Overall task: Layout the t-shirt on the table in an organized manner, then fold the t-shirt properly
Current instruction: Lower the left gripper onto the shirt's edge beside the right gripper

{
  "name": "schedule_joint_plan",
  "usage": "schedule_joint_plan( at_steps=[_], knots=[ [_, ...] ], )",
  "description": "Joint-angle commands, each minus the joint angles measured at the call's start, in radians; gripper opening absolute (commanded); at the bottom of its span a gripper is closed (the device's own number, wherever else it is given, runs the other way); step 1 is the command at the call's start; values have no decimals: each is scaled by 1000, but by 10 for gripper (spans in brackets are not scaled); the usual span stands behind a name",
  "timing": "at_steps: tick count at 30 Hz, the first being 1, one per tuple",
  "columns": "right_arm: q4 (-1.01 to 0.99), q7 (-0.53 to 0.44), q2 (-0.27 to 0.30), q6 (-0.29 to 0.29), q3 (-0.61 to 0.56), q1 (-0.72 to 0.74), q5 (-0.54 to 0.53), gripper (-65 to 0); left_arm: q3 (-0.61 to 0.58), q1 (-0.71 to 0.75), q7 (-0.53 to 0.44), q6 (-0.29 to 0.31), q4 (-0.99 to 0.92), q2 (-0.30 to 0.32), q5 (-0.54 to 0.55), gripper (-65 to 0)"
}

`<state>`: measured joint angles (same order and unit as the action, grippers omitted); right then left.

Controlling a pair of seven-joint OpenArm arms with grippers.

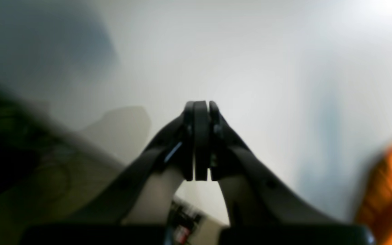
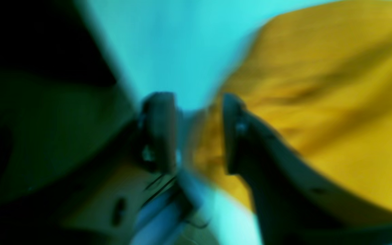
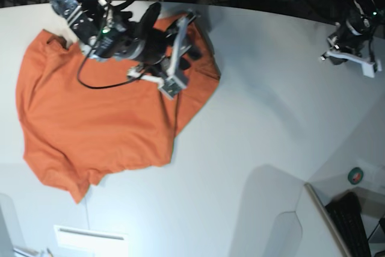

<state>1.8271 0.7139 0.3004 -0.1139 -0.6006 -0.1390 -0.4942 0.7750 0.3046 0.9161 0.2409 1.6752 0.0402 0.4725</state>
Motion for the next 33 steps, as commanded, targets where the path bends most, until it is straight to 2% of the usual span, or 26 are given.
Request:
schedule_joint_plan(
  at_steps=[1, 3, 6, 8, 12, 16, 20, 24, 27, 31, 33],
  knots=[
    [15, -24, 32, 6, 69, -14, 2, -552, -45, -2, -9, 13, 19, -4, 18, -650],
    [0, -38, 62, 6, 202, -49, 2, -650, -142, -9, -10, 13, 19, -36, 18, -650],
    [-105, -43, 64, 3, 411, -72, 2, -650, -299, -48, -10, 7, 19, -82, 10, -650],
    [-206, -43, 64, 1, 515, -64, 2, -650, -403, -81, -10, -25, 9, -96, 9, -650],
    [-369, -44, 85, 0, 634, -7, 2, -650, -615, -163, -2, -122, -2, -115, 9, -650],
    [-518, -99, 121, 0, 646, 57, 4, -650, -811, -279, -1, -213, -168, -115, 16, -650],
    [-611, -153, 128, 0, 646, 88, 4, -650, -851, -354, -5, -245, -361, -116, 16, -650],
    [-625, -162, 128, 0, 646, 97, 4, -650, -849, -368, -13, -245, -422, -110, 10, -650],
    [-671, -179, 121, 0, 646, 112, 6, -650, -862, -391, -70, -245, -465, -109, 9, -650],
    [-794, -222, 121, 1, 649, 146, 6, -650, -854, -476, -87, -245, -625, -109, 7, -650],
    [-852, -270, 130, 6, 649, 158, 6, -650, -851, -517, -160, -251, -691, -99, 7, -650]
  ],
)
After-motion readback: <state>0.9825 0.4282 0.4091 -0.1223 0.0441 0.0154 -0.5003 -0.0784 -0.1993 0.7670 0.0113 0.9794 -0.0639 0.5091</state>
